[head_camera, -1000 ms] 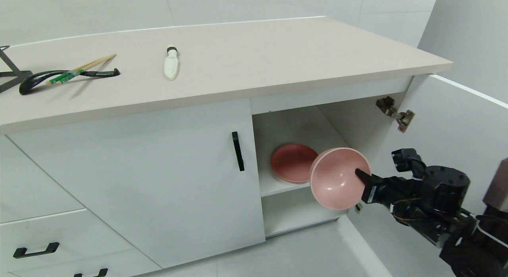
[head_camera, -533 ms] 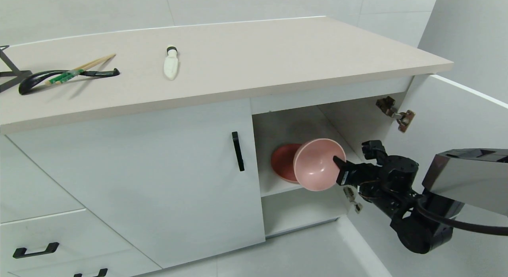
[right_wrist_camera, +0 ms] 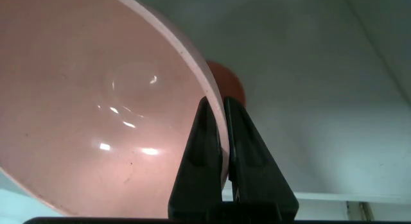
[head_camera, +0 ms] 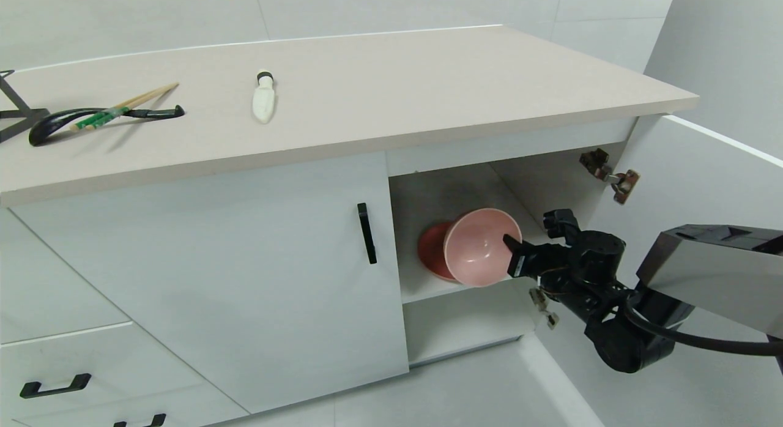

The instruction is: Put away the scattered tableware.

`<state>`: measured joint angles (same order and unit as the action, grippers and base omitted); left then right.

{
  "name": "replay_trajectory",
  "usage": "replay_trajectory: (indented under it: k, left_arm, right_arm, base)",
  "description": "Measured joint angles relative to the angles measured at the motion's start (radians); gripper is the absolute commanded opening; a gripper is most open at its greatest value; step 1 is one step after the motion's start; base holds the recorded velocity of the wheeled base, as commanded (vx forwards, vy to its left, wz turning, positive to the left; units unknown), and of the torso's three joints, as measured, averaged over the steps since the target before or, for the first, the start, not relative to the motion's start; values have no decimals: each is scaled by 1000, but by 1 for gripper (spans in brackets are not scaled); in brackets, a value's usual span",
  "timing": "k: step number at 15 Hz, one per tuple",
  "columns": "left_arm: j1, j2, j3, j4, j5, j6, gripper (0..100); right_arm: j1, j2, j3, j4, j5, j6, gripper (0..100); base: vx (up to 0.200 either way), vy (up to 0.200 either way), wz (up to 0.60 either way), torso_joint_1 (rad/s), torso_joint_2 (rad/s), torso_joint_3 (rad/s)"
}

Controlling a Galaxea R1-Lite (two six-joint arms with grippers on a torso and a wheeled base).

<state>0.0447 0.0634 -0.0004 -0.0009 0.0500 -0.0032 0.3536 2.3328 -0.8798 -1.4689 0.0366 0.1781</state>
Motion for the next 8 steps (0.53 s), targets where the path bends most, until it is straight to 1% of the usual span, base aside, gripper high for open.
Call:
replay_trajectory:
  k: [4, 6, 8]
  left_arm:
    - [-1, 0, 0, 1, -1, 1, 100]
    - [0, 0, 0, 1, -1, 1, 100]
    - [-1, 0, 0, 2, -1, 2, 100]
  right_arm:
    - [1, 6, -34, 50, 0, -55, 0]
    - [0, 7, -66, 124, 0, -99, 0]
    - [0, 4, -87, 161, 1, -136, 0]
  base:
    - [0, 0, 0, 0, 0, 0]
    - [0, 0, 0, 0, 0, 0]
    - [0, 0, 0, 0, 0, 0]
